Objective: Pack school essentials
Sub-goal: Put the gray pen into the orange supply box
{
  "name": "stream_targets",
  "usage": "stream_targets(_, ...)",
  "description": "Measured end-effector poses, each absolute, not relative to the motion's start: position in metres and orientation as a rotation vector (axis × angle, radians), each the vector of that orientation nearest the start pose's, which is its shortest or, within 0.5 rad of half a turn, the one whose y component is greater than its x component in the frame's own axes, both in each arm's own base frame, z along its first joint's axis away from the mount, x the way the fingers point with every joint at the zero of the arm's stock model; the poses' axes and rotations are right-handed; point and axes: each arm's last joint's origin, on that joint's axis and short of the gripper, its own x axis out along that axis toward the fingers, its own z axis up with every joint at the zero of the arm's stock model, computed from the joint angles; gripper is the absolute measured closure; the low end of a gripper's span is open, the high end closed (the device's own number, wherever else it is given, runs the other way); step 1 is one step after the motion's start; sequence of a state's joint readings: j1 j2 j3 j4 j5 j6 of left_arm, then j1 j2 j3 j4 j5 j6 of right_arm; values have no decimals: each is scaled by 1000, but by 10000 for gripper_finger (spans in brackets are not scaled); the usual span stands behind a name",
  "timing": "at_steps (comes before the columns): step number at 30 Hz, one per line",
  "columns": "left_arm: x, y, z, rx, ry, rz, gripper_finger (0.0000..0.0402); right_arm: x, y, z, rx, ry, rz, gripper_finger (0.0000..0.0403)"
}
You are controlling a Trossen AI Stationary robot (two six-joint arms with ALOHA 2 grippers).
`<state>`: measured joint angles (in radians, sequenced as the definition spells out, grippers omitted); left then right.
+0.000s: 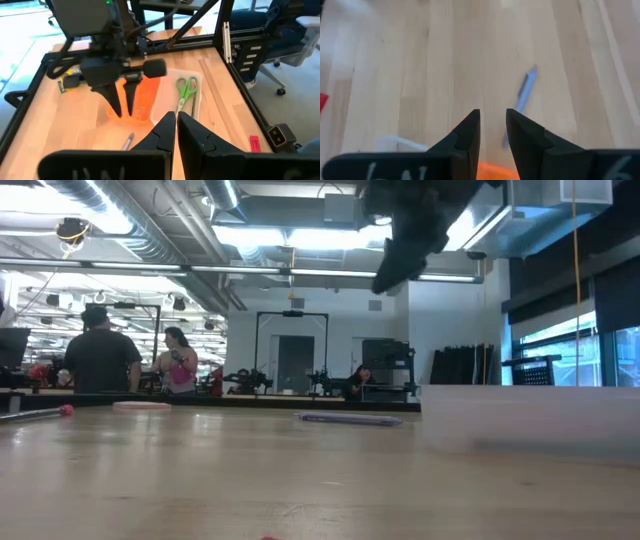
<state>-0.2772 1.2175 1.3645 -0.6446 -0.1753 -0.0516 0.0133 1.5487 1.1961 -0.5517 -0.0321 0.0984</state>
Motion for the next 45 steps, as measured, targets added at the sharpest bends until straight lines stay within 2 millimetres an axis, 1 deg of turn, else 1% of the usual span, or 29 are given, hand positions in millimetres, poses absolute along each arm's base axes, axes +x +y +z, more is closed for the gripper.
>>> stream_targets(5,239,-62,400,63,487,-81,388,338,8,255,95,858,4,306)
stream_targets(10,239,-62,400,67,487,-66,388,345,7,238,113,919,-11,304)
stream_targets(18,235,-57,393,1,578,5,388,357,6,212,102,971,-11,267)
stream_targets(20,235,-57,393,-1,577,4,388,362,5,202,120,989,-25,259)
stream_targets(23,235,-57,393,-1,578,3,388,367,0,188,126,1019,-41,243)
stream_targets(27,235,-57,393,-2,578,3,388,370,-13,173,150,1052,-129,222)
stream_targets(30,235,-57,393,-2,577,3,388,374,-24,165,216,1045,-175,215)
stream_targets(33,235,-57,393,-2,577,3,388,379,-32,158,280,1017,-157,214)
stream_targets(37,235,-57,393,-2,577,3,388,385,-35,150,302,997,-132,214)
stream_targets(41,235,-57,393,-1,578,2,388,386,-36,136,296,1033,-137,214)
stream_targets(45,235,-57,393,0,578,2,388,387,-36,127,286,1051,-150,214)
